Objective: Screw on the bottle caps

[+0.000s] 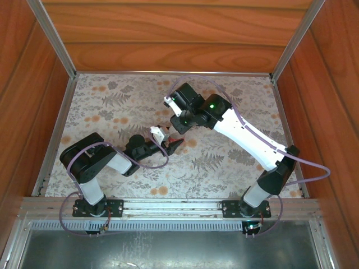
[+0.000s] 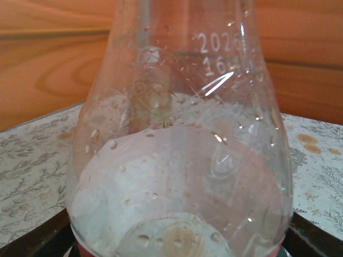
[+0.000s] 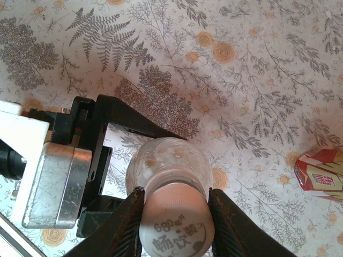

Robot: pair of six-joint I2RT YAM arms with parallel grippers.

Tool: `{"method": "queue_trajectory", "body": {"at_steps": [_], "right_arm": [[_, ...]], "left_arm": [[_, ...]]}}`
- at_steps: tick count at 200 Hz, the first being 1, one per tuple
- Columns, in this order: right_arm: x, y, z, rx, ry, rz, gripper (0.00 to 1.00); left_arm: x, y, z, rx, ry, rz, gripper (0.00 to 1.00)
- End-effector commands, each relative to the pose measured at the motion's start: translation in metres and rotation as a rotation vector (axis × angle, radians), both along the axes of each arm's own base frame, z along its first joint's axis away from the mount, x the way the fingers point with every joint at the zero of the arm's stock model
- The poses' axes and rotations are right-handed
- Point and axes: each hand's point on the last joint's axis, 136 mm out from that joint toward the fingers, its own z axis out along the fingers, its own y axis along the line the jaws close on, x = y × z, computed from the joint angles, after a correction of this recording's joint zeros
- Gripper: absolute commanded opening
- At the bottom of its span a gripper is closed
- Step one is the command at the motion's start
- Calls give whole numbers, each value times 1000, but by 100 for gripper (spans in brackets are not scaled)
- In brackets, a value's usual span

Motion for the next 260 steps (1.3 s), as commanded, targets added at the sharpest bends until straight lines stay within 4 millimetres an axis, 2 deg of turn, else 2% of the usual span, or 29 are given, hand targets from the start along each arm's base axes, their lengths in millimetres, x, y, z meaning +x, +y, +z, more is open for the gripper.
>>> {"method": "queue_trajectory", "body": {"at_steps": [1, 44, 49, 138, 173, 257, 260], "right_arm": [[-1, -2, -4, -19, 5, -4, 35], [2, -2, 2, -29, 15, -12, 34], [4, 1, -8, -50, 38, -13, 34], [0, 3, -19, -97, 111, 0, 34], [1, 2, -12, -60, 72, -5, 34], [6, 3, -15, -33, 33, -19, 35], [4, 0, -5, -10, 16, -19, 35]], "left_arm": [[-7, 0, -38, 89, 113, -15, 71], [-9, -1, -40, 99, 104, -30, 71], [-9, -1, -41, 102, 102, -30, 71], [-9, -2, -43, 107, 101, -33, 71], [-6, -1, -42, 100, 111, -21, 71], [-6, -1, -42, 94, 123, -16, 71], [-7, -1, -43, 95, 123, -17, 71]]}}
